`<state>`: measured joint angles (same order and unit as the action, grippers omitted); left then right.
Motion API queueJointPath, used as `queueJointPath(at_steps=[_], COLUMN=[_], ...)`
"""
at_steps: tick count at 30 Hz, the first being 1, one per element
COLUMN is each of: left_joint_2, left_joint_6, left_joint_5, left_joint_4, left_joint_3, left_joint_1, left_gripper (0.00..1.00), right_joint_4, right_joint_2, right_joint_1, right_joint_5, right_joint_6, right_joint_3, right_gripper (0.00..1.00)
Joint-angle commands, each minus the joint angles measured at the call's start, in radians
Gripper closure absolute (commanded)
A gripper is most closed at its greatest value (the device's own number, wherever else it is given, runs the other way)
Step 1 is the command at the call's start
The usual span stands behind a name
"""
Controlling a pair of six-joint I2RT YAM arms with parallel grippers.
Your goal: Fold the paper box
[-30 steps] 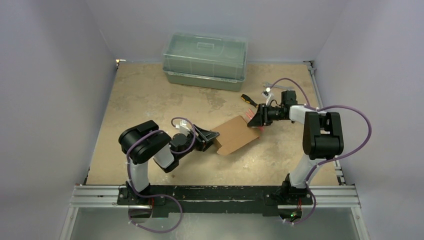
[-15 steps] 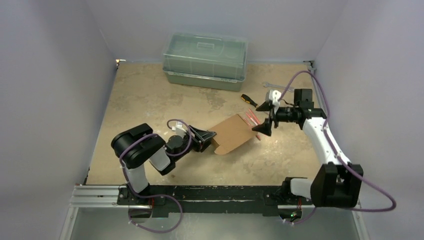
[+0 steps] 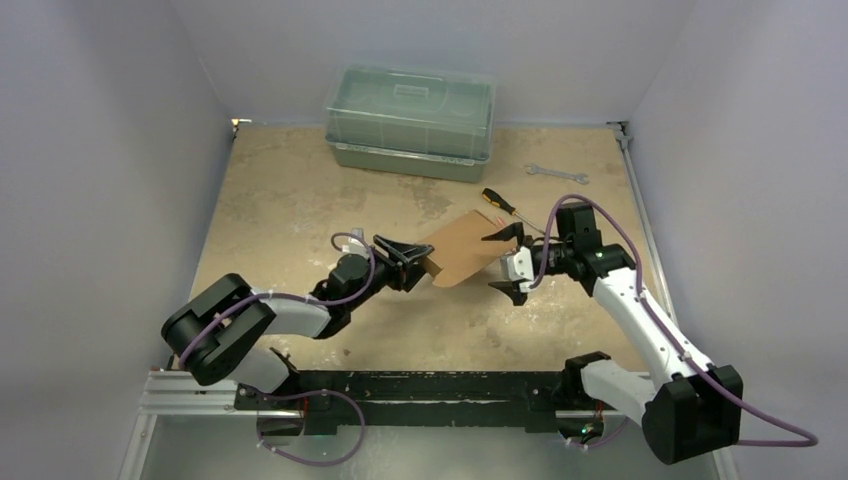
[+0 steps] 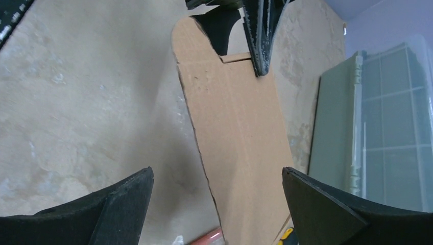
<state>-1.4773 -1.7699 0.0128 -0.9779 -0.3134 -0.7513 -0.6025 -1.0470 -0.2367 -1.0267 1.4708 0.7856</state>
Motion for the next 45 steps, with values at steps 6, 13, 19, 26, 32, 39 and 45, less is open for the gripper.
queueJointPath(at_steps=[6,13,19,26,32,39,45], left_joint_2=[0.025,0.025,0.033,0.021,-0.005,-0.009,-0.01], left_joint_6=[-0.196,-0.262,-0.292,-0.31,-0.321,-0.325,-0.332], left_joint_5=[-0.008,-0.027,-0.033,-0.046,-0.063,-0.061,-0.056], left_joint_4=[0.332,0.32,0.303,0.257,0.19,0.142,0.091], left_joint_3=[-0.14,-0.143,-0.138,-0.123,-0.113,-0.097,-0.076], left_joint_1=[-0.001,-0.002,-0.001,-0.002,-0.001,-0.002,-0.001], left_gripper=[0.96,0.99,0.98,0.97,0.94,0.89,0.69], right_joint_4=[0.358,0.508,0.708,0.852,0.897,0.869,0.858], right_joint_2=[0.002,0.001,-0.021,-0.037,-0.046,-0.044,-0.041], right_joint_1=[-0.124,-0.173,-0.216,-0.242,-0.257,-0.259,-0.259], right_joint_5=[0.248,0.329,0.405,0.452,0.462,0.459,0.456], right_joint_6=[-0.069,-0.086,-0.132,-0.156,-0.156,-0.16,-0.213], right_joint_3=[-0.088,-0.183,-0.265,-0.329,-0.349,-0.332,-0.313], right_gripper=[0.01,0.01,0.01,0.06,0.21,0.4,0.5])
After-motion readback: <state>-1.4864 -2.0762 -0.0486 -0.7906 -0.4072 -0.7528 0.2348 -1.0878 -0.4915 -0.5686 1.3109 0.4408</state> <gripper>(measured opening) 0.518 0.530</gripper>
